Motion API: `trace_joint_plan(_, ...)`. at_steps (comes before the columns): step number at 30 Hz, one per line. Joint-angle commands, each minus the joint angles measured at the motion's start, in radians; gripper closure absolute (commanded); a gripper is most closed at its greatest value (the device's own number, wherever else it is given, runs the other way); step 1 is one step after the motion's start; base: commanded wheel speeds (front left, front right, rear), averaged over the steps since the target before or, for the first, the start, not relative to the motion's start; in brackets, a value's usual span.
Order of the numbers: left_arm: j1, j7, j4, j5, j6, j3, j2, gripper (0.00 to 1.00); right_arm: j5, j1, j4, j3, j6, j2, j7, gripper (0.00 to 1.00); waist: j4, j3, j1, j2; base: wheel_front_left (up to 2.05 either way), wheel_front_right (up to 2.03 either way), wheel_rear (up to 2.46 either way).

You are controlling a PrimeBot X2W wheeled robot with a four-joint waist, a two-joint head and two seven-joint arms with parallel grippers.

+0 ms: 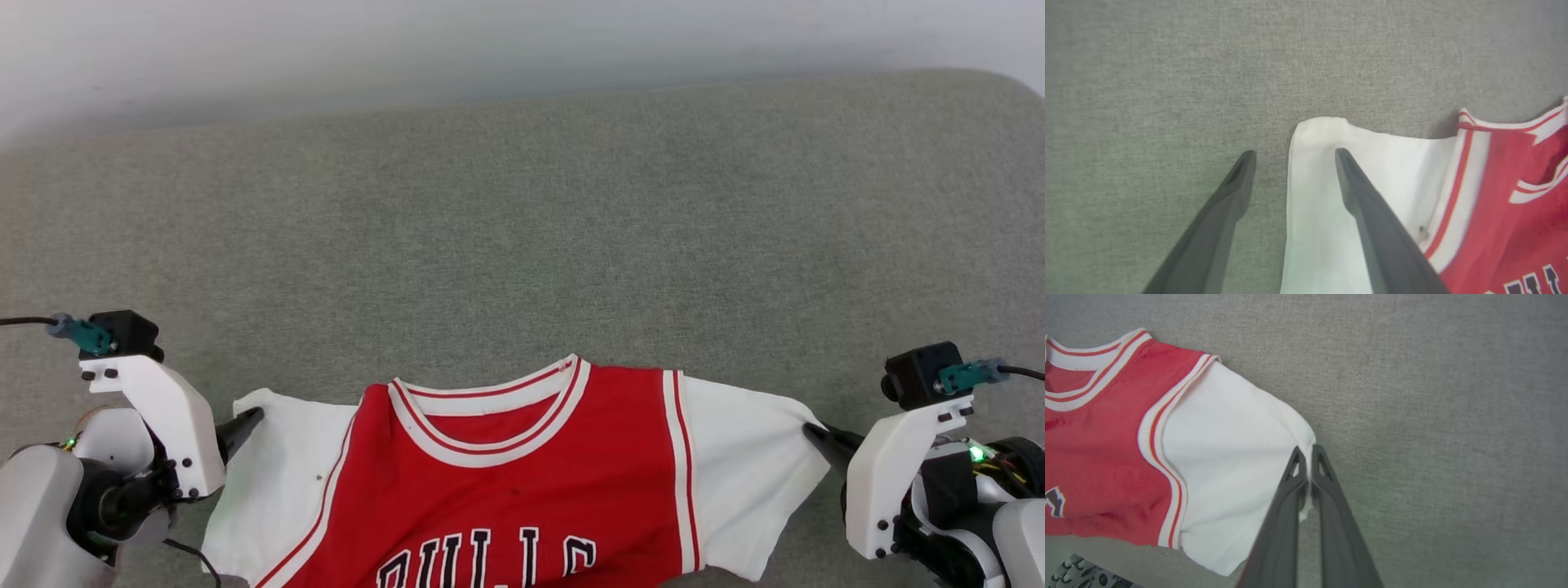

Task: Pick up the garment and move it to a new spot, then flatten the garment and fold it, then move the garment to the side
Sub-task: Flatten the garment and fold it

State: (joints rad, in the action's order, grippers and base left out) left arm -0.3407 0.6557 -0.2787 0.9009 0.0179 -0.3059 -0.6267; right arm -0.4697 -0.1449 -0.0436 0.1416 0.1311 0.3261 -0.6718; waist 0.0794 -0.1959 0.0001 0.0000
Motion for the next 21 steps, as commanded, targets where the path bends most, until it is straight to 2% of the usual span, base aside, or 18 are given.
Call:
trace_joint_plan(1, -0.021, 0.023, -0.024, 0.005, 0.003, -0.006, 0.002, 0.00, 0.000, -0.023, 0.005, 0.004, -0.001, -0.004, 0.007, 1.00, 0.029, -0.036, -0.0001, 0.0000, 0.00, 0.00, 0.00)
trace_joint_plan(4, -0.038, 0.049, -0.064, 0.008, 0.011, -0.016, 0.007, 0.00, -0.004, -0.028, 0.007, 0.006, -0.001, -0.010, 0.012, 1.00, 0.040, -0.053, -0.0001, 0.0000, 0.00, 0.00, 0.00)
trace_joint_plan(7, -0.029, 0.115, -0.145, 0.025, 0.030, -0.051, 0.043, 0.00, 0.008, -0.028, -0.003, 0.001, -0.001, -0.006, 0.026, 1.00, 0.055, -0.068, -0.0001, 0.0000, 0.00, 0.00, 0.00)
trace_joint_plan(8, -0.026, 0.134, -0.158, 0.028, 0.031, -0.061, 0.054, 0.49, 0.011, -0.028, -0.004, -0.001, -0.001, -0.006, 0.030, 1.00, 0.057, -0.069, -0.0001, 0.0000, 0.00, 0.00, 0.00)
trace_joint_plan(9, -0.024, 0.143, -0.166, 0.035, 0.028, -0.068, 0.065, 0.78, 0.011, -0.027, -0.005, -0.005, -0.001, -0.006, 0.031, 1.00, 0.058, -0.070, -0.0001, 0.0000, 0.00, 0.00, 0.00)
trace_joint_plan(10, -0.024, 0.148, -0.172, 0.047, 0.023, -0.068, 0.077, 1.00, 0.015, -0.027, -0.006, -0.012, -0.001, -0.004, 0.034, 1.00, 0.057, -0.069, -0.0001, 0.0000, 0.00, 0.00, 0.00)
trace_joint_plan(13, -0.036, 0.141, -0.173, 0.048, 0.008, -0.075, 0.094, 1.00, 0.026, -0.027, -0.003, -0.027, -0.001, 0.002, 0.039, 1.00, 0.051, -0.062, -0.0001, 0.0000, 0.00, 0.00, 0.00)
trace_joint_plan(21, -0.139, 0.039, -0.143, -0.022, -0.013, -0.056, 0.043, 1.00, 0.044, -0.059, 0.016, -0.066, -0.001, 0.020, 0.047, 1.00, 0.019, -0.020, -0.0001, 0.0000, 0.00, 0.00, 0.00)
